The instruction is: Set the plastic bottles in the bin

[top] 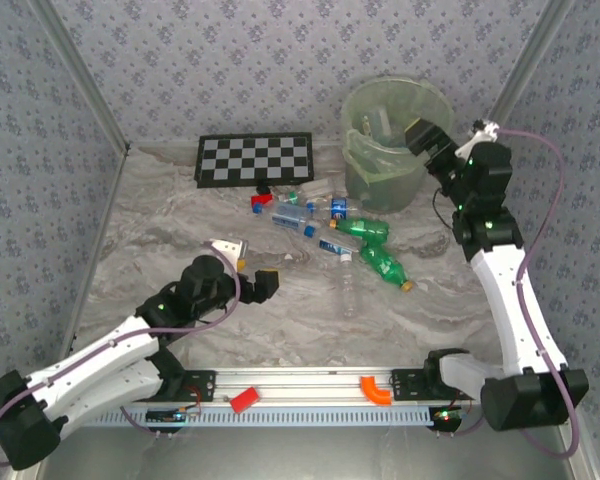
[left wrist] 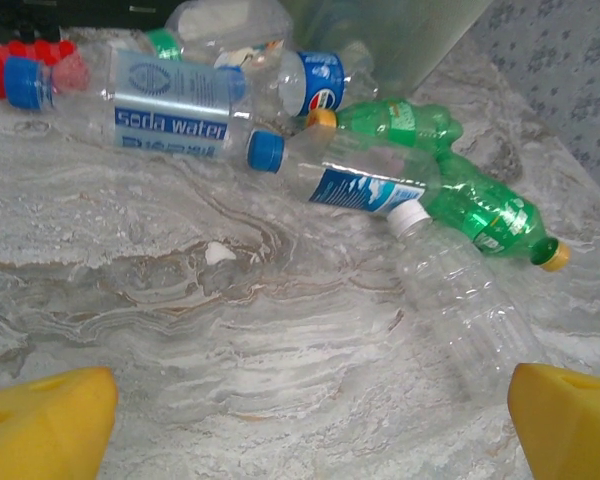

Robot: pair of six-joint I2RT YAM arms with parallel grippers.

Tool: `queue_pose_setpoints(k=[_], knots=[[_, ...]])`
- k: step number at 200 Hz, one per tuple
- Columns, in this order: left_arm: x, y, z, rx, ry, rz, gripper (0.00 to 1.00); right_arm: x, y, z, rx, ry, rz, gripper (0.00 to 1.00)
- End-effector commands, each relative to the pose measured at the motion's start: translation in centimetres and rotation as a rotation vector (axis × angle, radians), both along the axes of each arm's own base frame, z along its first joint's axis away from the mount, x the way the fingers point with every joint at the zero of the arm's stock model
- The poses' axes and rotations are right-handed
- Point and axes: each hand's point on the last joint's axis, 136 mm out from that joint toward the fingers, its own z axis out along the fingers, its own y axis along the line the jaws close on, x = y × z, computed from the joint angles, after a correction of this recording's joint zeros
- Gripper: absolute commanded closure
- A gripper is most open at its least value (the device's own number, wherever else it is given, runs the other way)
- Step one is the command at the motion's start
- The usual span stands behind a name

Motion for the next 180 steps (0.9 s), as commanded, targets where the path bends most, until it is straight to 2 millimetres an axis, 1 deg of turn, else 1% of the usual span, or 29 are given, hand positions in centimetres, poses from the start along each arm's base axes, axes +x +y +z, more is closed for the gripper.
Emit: queue_pose_setpoints(k=[1,27,33,63,76,105,119,138,150,164,180], knots=[[0.4,-1.1,0.5,-0.046,0.004,-0.007,0.00,-1.5,0.8,-3.5,-0.084,0.066,0.016,0.00],[0.6,-2.3,-0.1,-0.062,0.029,-0.039,0.00,-3.4,2.2,-8.0,-0.172,0.175,0.034,0.00],[0.5,-2.7,-0.3,-0.063,0.036,-0.054,0.00,-3.7,2.5,-8.9,-0.230,0.190,0.049,0.00],[0.2,-4.4,-0.9,-0.051,0.072,-0.117,0.00,-5.3,4.6,-13.3,-0.375,0.298,0.116,0.00],[0.2,-4.6,-1.0,-0.042,0.076,-0.125,0.00,-6.0,5.2,-15.8,-0.443,0.383,0.137,0.00],[0.2,-4.3,-1.0,-0.046,0.065,-0.110,0.00,-7.8,6.4,-21.2,-0.583,0.555,0.209,0.01],[0.2,-4.1,-0.9,-0.051,0.058,-0.106,0.00,-8.7,7.4,-23.2,-0.599,0.598,0.266,0.01],[0.1,-3.9,-0.9,-0.048,0.053,-0.106,0.00,-9.8,9.0,-25.3,-0.592,0.644,0.353,0.01],[0.0,-3.8,-0.9,-0.048,0.052,-0.106,0.00,-10.5,9.9,-26.4,-0.573,0.677,0.400,0.05],[-0.2,-3.9,-0.4,-0.073,0.048,-0.113,0.00,-11.2,11.0,-27.8,-0.544,0.713,0.453,0.11],[-0.5,-4.1,0.4,-0.105,0.032,-0.129,0.00,-12.0,11.6,-29.5,-0.528,0.764,0.483,0.13]])
